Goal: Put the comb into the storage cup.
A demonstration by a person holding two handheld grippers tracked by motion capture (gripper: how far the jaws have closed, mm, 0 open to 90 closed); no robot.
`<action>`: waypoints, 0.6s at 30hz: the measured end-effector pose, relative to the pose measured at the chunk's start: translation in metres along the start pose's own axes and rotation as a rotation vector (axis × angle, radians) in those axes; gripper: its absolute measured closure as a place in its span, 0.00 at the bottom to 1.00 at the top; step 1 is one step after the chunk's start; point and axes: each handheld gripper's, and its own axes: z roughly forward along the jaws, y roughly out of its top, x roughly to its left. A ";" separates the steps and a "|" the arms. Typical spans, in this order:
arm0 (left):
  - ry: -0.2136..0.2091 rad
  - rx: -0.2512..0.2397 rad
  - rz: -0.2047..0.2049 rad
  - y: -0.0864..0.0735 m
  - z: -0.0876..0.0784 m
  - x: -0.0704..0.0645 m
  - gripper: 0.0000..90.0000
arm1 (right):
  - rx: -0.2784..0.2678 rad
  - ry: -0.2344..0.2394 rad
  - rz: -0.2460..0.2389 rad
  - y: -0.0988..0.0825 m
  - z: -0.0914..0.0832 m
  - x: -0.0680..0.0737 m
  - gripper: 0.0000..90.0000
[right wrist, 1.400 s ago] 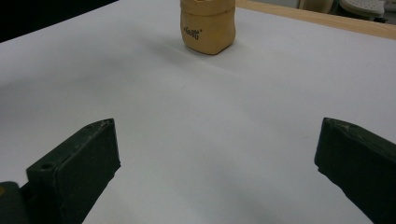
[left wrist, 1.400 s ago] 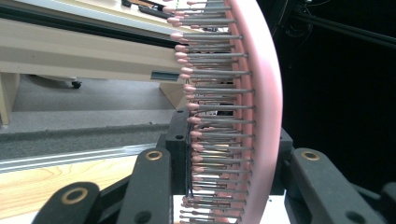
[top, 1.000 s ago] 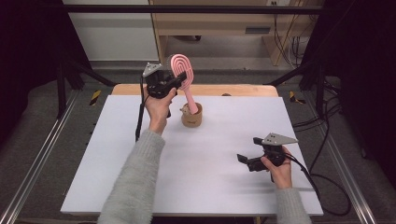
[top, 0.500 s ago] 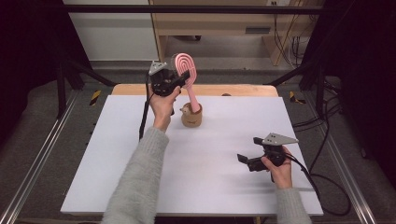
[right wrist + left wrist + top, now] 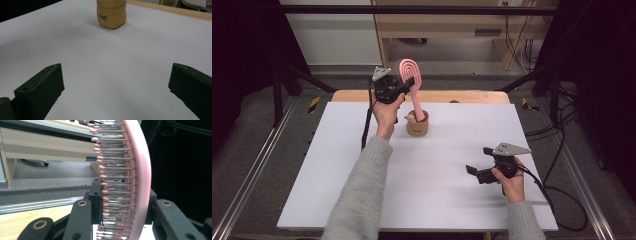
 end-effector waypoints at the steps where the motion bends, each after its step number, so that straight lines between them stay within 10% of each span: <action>1: -0.002 0.001 -0.001 0.000 0.000 0.000 0.71 | 0.000 0.001 0.000 0.000 0.000 0.000 0.00; 18: 0.001 0.023 -0.004 -0.014 0.006 0.007 0.71 | 0.003 0.003 0.001 0.000 0.001 0.000 0.00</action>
